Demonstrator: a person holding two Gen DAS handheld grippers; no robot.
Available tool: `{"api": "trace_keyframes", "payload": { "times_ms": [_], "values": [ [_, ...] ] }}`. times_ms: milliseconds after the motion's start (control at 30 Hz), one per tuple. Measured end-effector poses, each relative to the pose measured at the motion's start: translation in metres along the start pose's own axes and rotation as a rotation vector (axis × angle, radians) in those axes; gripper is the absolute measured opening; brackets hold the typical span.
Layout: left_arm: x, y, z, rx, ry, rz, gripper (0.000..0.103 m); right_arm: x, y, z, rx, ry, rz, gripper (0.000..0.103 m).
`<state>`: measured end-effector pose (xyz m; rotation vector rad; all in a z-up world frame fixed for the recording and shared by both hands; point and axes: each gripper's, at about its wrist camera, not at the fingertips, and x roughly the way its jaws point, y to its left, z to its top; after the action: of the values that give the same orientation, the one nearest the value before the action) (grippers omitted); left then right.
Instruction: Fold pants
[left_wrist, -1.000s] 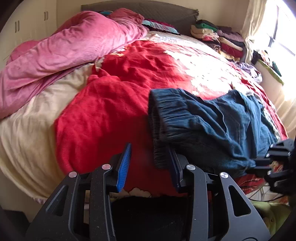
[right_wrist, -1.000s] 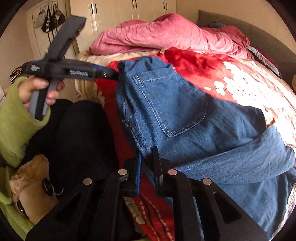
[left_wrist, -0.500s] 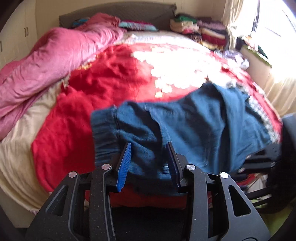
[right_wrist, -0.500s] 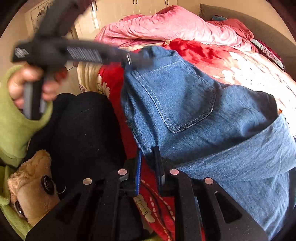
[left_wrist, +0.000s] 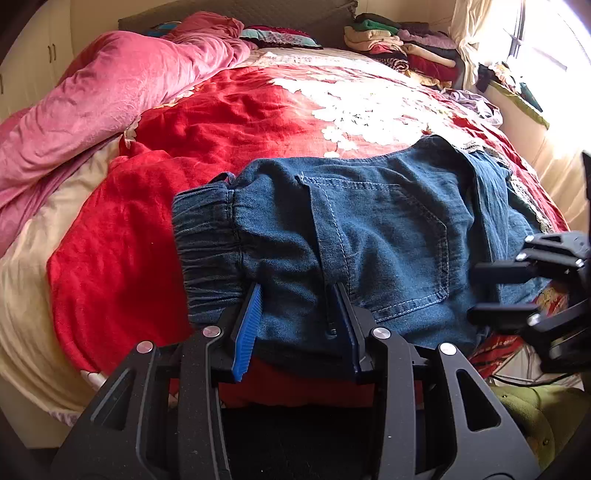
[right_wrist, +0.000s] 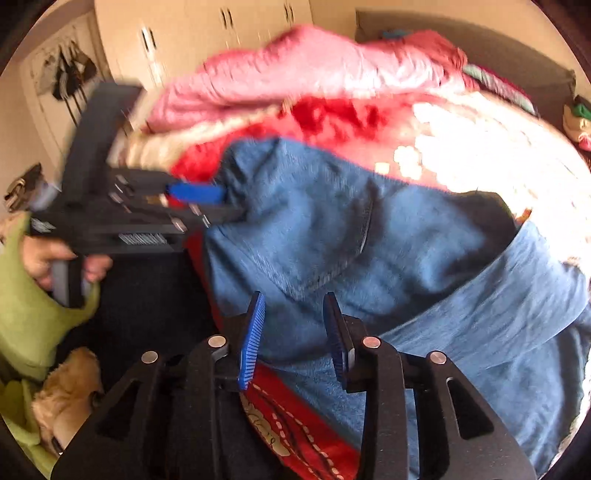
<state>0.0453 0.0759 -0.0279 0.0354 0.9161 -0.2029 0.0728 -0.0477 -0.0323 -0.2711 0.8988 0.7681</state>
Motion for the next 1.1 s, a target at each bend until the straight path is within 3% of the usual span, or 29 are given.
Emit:
{"api": "trace_keyframes", "payload": {
  "times_ms": [67, 233, 400, 467, 733, 767, 1100],
  "values": [
    [0.001, 0.001, 0.0, -0.005, 0.0, -0.01, 0.03, 0.017, -0.001, -0.004, 0.015, 0.075, -0.033, 0.032],
    [0.0, 0.001, -0.001, -0.009, -0.006, -0.008, 0.03, 0.02, -0.003, -0.006, 0.027, 0.061, -0.036, 0.033],
    [-0.016, 0.001, 0.001, -0.041, -0.033, -0.033, 0.039, -0.009, -0.012, -0.007, 0.05, -0.032, -0.011, 0.034],
    [-0.025, -0.002, 0.003, -0.037, -0.05, -0.032, 0.041, -0.024, -0.02, -0.008, 0.073, -0.071, -0.018, 0.046],
    [-0.055, -0.017, 0.012, -0.013, -0.118, -0.001, 0.055, -0.063, -0.054, -0.014, 0.188, -0.144, -0.118, 0.049],
    [-0.058, -0.019, 0.013, -0.012, -0.123, -0.002, 0.056, -0.067, -0.058, -0.016, 0.198, -0.152, -0.131, 0.053],
    [-0.053, -0.052, 0.024, 0.026, -0.109, -0.087, 0.06, -0.097, -0.098, -0.027, 0.277, -0.221, -0.232, 0.063]
  ]
}}
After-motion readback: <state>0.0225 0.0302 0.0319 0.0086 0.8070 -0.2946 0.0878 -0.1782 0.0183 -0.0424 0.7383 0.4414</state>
